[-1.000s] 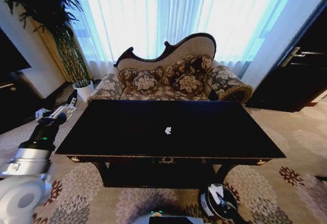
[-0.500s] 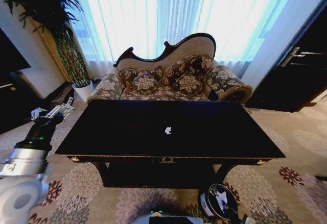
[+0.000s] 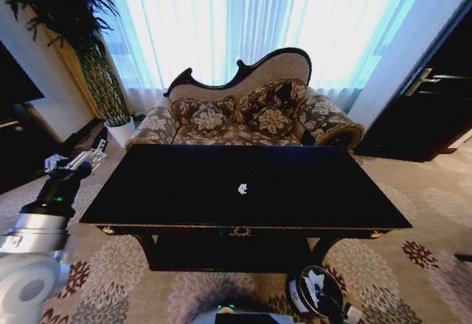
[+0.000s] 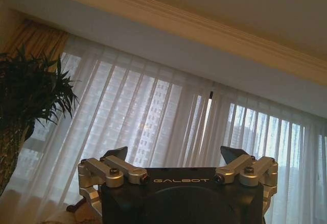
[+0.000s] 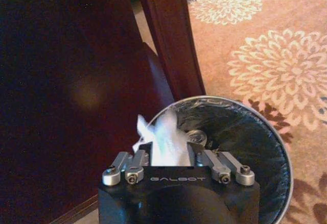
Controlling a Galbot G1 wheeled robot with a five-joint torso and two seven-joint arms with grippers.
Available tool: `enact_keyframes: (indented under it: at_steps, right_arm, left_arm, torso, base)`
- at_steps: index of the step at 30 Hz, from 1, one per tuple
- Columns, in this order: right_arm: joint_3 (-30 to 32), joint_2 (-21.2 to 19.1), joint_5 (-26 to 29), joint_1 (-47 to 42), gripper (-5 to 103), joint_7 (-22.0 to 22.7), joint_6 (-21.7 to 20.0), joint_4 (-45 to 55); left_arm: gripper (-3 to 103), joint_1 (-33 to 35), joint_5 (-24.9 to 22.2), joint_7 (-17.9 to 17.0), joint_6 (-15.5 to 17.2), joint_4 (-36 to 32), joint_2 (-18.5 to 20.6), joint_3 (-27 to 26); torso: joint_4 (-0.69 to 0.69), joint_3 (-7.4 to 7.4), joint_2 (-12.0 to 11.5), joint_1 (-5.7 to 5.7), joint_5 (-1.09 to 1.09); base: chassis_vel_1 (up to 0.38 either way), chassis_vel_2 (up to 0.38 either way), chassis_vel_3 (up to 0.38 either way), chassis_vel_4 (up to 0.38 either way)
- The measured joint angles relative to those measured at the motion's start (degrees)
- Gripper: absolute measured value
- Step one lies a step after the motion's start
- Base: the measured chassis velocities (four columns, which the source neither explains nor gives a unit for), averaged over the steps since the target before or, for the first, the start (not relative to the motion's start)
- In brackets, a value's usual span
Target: Move to the front of the table and place the trash on the table into the trash bin.
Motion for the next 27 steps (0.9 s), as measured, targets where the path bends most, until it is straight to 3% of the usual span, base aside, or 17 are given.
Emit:
enact_keyframes:
  at_steps: [5, 6, 7, 9, 13, 16, 18, 20, 22, 23, 24, 25, 27]
  right_arm:
    - [-0.15, -0.11, -0.97, 0.33, 61, 0.06, 0.59, -0.6]
    - [-0.15, -0.09, -1.21, 0.35, 61, 0.06, 0.66, -0.68]
    - [-0.15, 0.02, -1.89, 0.34, 71, -0.03, 0.84, -0.74]
    - [-0.14, 0.11, -2.52, 0.25, 71, -0.31, 0.91, -0.67]
    - [0.82, 0.26, -4.45, -1.74, 93, -5.54, 1.79, 1.87]
    - [1.52, 0.22, -2.73, -3.34, 97, -8.16, 1.03, 4.82]
    - [2.74, -0.14, -1.15, -5.86, 99, -14.79, 1.75, 8.25]
    - [2.98, -0.27, -1.13, -6.48, 100, -16.98, 2.46, 8.9]
    - [3.85, -0.51, -0.77, -8.49, 100, -25.68, 4.45, 10.74]
    - [4.45, -0.55, 0.65, -9.92, 100, -33.16, 6.36, 11.94]
    - [4.63, -0.55, 1.62, -10.62, 100, -36.59, 7.24, 12.73]
    - [4.63, -0.55, 1.62, -10.62, 100, -36.59, 7.24, 12.73]
    - [5.06, -0.19, 4.62, -12.97, 100, -43.45, 7.86, 16.51]
  left_arm:
    - [100, -0.29, 0.09, 0.0, -0.01, 0.0, 0.07, 0.44]
    - [100, -0.34, 0.12, 0.0, -0.01, 0.0, 0.07, 0.58]
    - [100, -0.42, 0.23, 0.0, -0.01, 0.0, 0.07, 0.86]
    - [100, -0.48, 0.28, 0.0, -0.02, 0.0, 0.07, 0.94]
    - [100, -0.71, 0.36, 0.01, -0.04, 0.0, 0.08, 1.17]
    - [100, -0.71, 0.41, 0.02, -0.08, 0.0, 0.08, 1.19]
    - [100, -0.71, 0.5, 0.02, -0.12, 0.0, 0.03, 1.21]
    - [100, -0.71, 0.51, 0.02, -0.12, 0.0, 0.01, 1.22]
    - [100, -0.72, 0.54, 0.03, -0.13, 0.0, -0.09, 1.3]
    - [100, -0.74, 0.63, 0.03, -0.13, 0.0, -0.2, 1.5]
    - [100, -0.74, 0.78, 0.04, -0.13, 0.0, -0.28, 1.64]
    - [100, -0.74, 0.78, 0.04, -0.13, 0.0, -0.28, 1.64]
    - [100, -0.69, 1.12, 0.05, -0.13, 0.0, -0.49, 2.02]
  torso:
    - [0.0, 0.0, 0.0, 0.0, 0.0]
    - [0.0, 0.0, 0.0, 0.0, 0.0]
    - [0.0, 0.0, 0.0, 0.0, 0.0]
    - [0.0, 0.0, 0.0, 0.0, 0.0]
    - [0.0, 0.0, 0.0, 0.0, 0.0]
    - [0.0, 0.0, 0.0, 0.0, 0.0]
    - [0.0, 0.0, 0.0, 0.0, -0.01]
    - [0.0, 0.0, 0.0, 0.0, -0.01]
    - [0.01, 0.0, 0.0, 0.0, -0.01]
    - [-0.01, 0.0, 0.0, 0.0, 0.0]
    - [-0.01, 0.0, 0.0, 0.0, -0.01]
    - [-0.01, 0.0, 0.0, 0.0, -0.01]
    - [-0.01, 0.0, 0.0, 0.0, 0.0]
  base:
    - [0.0, 0.0, 0.0, 0.0]
    - [0.0, 0.0, 0.0, 0.0]
    - [0.0, 0.0, 0.0, 0.0]
    - [0.0, 0.0, 0.0, 0.0]
    - [0.0, 0.0, 0.0, 0.0]
    - [0.0, 0.0, 0.0, 0.0]
    - [0.0, 0.0, 0.0, 0.0]
    - [0.0, 0.0, 0.0, 0.0]
    - [0.0, 0.0, 0.0, 0.0]
    - [0.0, 0.0, 0.0, 0.0]
    - [0.0, 0.0, 0.0, 0.0]
    - [0.0, 0.0, 0.0, 0.0]
    - [0.0, 0.0, 0.0, 0.0]
